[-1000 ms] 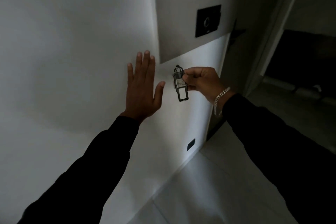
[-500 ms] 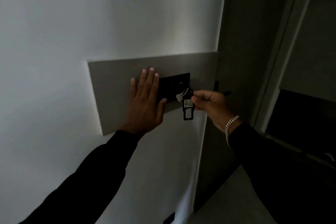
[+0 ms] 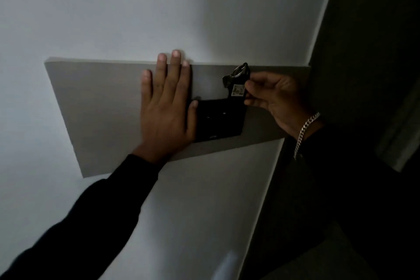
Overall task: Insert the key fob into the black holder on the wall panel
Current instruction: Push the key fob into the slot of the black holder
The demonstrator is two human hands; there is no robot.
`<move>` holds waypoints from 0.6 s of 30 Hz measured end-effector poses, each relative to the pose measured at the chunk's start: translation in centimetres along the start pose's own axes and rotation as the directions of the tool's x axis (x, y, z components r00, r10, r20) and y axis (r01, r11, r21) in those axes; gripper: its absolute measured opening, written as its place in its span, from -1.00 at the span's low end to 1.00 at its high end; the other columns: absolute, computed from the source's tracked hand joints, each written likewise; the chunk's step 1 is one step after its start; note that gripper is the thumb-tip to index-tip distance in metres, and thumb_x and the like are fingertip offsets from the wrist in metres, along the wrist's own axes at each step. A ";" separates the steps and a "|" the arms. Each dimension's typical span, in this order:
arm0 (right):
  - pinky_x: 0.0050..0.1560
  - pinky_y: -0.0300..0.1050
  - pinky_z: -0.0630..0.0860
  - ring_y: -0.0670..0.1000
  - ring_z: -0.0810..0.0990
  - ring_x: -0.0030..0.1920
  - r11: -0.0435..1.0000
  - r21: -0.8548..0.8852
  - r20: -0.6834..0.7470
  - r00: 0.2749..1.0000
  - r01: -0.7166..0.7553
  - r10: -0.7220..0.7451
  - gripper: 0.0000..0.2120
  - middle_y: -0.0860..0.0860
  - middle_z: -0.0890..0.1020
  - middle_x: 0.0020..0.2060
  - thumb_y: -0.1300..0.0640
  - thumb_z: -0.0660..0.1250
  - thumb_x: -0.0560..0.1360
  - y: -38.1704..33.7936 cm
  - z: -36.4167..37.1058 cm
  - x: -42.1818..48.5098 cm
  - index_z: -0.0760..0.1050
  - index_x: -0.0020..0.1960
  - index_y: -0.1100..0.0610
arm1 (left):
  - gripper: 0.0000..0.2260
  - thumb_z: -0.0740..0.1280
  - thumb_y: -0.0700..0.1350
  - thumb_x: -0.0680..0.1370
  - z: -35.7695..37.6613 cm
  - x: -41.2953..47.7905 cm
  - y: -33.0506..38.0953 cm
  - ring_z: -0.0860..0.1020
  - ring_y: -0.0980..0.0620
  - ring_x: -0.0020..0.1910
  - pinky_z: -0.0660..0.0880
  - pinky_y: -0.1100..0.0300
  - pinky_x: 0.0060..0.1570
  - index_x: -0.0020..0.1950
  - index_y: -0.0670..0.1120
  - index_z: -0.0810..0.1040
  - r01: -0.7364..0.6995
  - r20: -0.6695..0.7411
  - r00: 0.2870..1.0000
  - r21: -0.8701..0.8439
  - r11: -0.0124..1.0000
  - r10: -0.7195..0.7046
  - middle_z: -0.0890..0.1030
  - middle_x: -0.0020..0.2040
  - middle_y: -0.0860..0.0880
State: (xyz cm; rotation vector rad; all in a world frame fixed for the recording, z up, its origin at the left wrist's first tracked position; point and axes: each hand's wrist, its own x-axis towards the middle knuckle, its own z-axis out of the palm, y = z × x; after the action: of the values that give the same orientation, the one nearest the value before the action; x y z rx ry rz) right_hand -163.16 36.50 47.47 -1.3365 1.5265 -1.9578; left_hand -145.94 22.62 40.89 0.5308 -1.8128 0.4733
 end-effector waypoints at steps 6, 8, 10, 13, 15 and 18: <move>-0.37 -0.33 0.58 -0.18 0.60 -0.43 0.993 -0.024 0.034 0.992 0.119 -0.119 -0.76 0.07 0.63 -0.28 0.34 0.37 0.44 1.8 -1.0 2.0 0.55 0.11 0.35 | -0.47 0.13 -0.10 0.65 -0.5 0.0 -2.1 0.08 -0.16 0.63 -0.11 -0.01 0.62 0.60 -0.21 0.13 -0.058 -0.015 0.998 0.182 0.982 0.062 0.23 0.60 -0.22; -0.39 -0.35 0.58 -0.19 0.59 -0.46 0.990 -0.005 0.054 0.989 0.141 -0.141 -0.75 0.06 0.62 -0.29 0.35 0.37 0.44 2.2 -1.1 2.6 0.54 0.12 0.36 | -0.47 0.10 -0.06 0.65 -0.8 -0.1 -2.9 0.02 -0.12 0.64 -0.07 -0.06 0.61 0.61 -0.18 0.13 -0.072 0.001 0.997 0.271 0.960 0.074 0.21 0.61 -0.20; -0.37 -0.34 0.59 -0.20 0.58 -0.46 0.989 -0.005 0.077 0.986 0.150 -0.149 -0.75 0.02 0.62 -0.31 0.34 0.38 0.44 2.5 -1.0 3.0 0.55 0.11 0.36 | -0.46 0.09 -0.02 0.66 -0.9 -0.1 -3.2 -0.01 -0.12 0.65 -0.06 -0.09 0.61 0.61 -0.17 0.14 -0.086 0.027 0.996 0.343 0.935 0.082 0.18 0.62 -0.18; -0.33 -0.32 0.60 -0.22 0.59 -0.43 0.978 -0.068 0.121 0.975 0.196 -0.187 -0.78 -0.02 0.62 -0.34 0.33 0.39 0.43 3.3 -0.6 3.1 0.57 0.07 0.32 | -0.44 0.06 0.02 0.65 -0.8 -0.2 -3.5 -0.04 -0.12 0.65 -0.09 -0.10 0.61 0.62 -0.15 0.11 -0.102 0.051 0.995 0.415 0.904 0.089 0.14 0.63 -0.16; -0.29 -0.25 0.60 -0.19 0.59 -0.40 0.969 -0.110 0.128 0.970 0.220 -0.206 -0.81 0.01 0.63 -0.32 0.31 0.40 0.43 3.7 -0.4 3.0 0.59 0.04 0.31 | -0.43 0.03 0.05 0.65 -0.8 -0.3 -3.5 -0.04 -0.13 0.65 -0.09 -0.11 0.61 0.63 -0.14 0.08 -0.112 0.057 0.994 0.453 0.885 0.097 0.14 0.63 -0.15; -0.21 -0.25 0.55 -0.13 0.57 -0.34 0.954 -0.185 0.119 0.969 0.235 -0.215 -0.83 0.08 0.65 -0.28 0.27 0.45 0.39 4.0 -0.1 2.8 0.63 -0.03 0.27 | -0.43 0.02 0.06 0.64 -0.7 -0.3 -3.6 -0.01 -0.14 0.65 -0.04 -0.15 0.60 0.63 -0.12 0.09 -0.116 0.043 0.993 0.479 0.870 0.109 0.16 0.63 -0.13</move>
State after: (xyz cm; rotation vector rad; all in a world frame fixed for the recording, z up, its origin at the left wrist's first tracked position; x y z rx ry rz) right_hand -165.84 33.05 45.32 -1.7323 1.6179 -1.8738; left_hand -143.26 20.12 40.99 0.7698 -1.7433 1.0205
